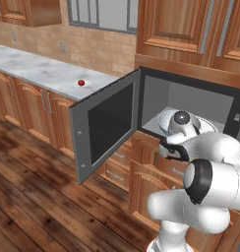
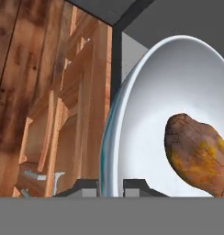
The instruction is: Remove the apple from the bowl and place it on the small plate. Then place the bowl with only the chicken drumstick in the microwave, close the door, and press the start button to microwave the chicken drumstick.
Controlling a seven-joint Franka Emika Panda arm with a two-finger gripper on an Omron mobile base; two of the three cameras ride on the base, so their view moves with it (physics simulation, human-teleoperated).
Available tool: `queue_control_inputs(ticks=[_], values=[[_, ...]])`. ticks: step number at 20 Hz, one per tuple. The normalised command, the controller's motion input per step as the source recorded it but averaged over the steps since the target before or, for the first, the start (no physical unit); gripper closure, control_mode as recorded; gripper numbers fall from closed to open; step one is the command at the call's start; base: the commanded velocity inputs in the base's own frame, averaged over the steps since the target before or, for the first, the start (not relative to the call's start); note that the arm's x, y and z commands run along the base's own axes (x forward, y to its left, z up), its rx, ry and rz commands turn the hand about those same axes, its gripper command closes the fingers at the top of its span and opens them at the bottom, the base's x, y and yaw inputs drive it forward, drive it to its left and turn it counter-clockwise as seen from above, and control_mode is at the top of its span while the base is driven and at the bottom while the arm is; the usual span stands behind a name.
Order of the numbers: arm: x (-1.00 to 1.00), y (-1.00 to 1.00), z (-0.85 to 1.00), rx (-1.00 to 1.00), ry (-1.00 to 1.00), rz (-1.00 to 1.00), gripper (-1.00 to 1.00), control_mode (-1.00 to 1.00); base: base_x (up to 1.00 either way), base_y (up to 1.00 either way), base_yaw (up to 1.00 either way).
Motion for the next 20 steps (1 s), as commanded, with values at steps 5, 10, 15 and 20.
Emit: queue_control_inputs(ticks=[5,10,15,20], values=[[0.83,-0.41,-0.01,0.00,0.00,-0.15,1.00,-1.00,0.00,0.00,0.00],[0.52,-0.47,-0.02,0.00,-0.03,-0.04,1.00,-1.00,0.00,0.00,0.00],[0.13,-0.59,-0.12,0.00,-0.04,0.00,1.00,-1.00,0.00,0.00,0.00],[0.16,-0.54,0.00,0.01,-0.01,0.00,1.00,-1.00,0.00,0.00,0.00]])
